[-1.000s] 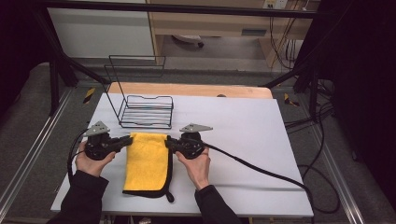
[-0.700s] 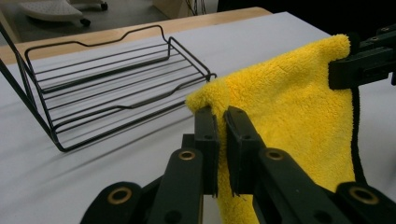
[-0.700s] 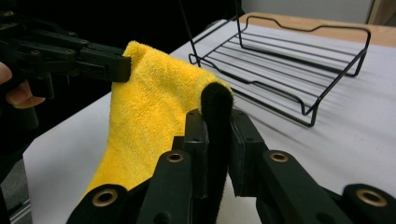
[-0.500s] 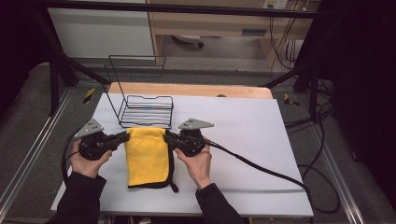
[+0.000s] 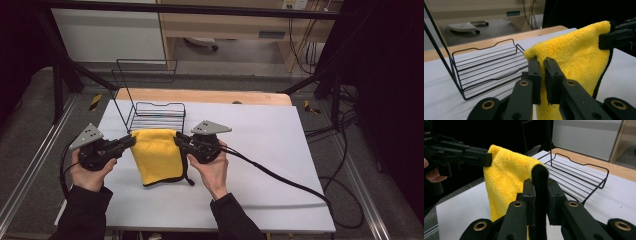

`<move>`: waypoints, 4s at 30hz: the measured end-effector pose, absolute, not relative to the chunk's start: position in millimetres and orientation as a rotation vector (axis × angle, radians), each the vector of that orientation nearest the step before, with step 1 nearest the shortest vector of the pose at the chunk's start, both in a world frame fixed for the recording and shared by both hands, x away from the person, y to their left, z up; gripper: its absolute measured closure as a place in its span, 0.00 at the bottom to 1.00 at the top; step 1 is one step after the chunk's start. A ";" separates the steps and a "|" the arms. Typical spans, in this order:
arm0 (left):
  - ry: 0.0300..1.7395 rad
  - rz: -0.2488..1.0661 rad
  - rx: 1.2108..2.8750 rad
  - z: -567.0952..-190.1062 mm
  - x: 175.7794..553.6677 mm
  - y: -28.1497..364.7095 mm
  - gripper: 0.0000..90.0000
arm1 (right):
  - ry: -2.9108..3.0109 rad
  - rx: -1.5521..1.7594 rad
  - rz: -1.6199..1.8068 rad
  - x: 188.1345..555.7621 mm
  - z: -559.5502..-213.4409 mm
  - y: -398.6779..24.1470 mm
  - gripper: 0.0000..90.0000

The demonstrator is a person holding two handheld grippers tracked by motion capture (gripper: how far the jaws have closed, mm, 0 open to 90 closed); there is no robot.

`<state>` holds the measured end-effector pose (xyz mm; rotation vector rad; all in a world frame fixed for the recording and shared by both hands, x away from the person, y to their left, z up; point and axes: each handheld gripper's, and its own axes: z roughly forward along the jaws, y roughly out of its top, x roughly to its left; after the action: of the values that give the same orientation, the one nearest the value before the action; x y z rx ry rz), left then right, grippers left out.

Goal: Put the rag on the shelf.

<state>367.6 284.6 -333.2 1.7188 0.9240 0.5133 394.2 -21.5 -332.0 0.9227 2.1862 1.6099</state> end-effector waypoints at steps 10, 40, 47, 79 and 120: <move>0.900 0.544 1.673 -319.4 368.8 282.7 0.93 | 2.141 0.867 1.622 392.9 -311.2 -23.3 0.88; 0.837 0.654 1.463 -278.3 373.8 291.9 0.93 | 1.972 0.742 1.694 398.5 -264.8 -12.3 0.89; 0.822 0.674 1.422 -269.6 376.7 292.7 0.93 | 1.923 0.730 1.721 401.4 -255.5 -9.8 0.89; 0.776 0.773 1.302 -205.5 394.8 306.5 0.93 | 1.793 0.649 1.766 424.2 -189.5 11.8 0.89; 0.786 0.837 1.195 -139.7 433.3 330.8 0.93 | 1.714 0.597 1.770 462.9 -120.8 49.8 0.89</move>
<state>433.3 330.8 -139.7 1.1946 0.7855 0.8366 462.9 49.8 -120.8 0.5974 1.7140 1.7700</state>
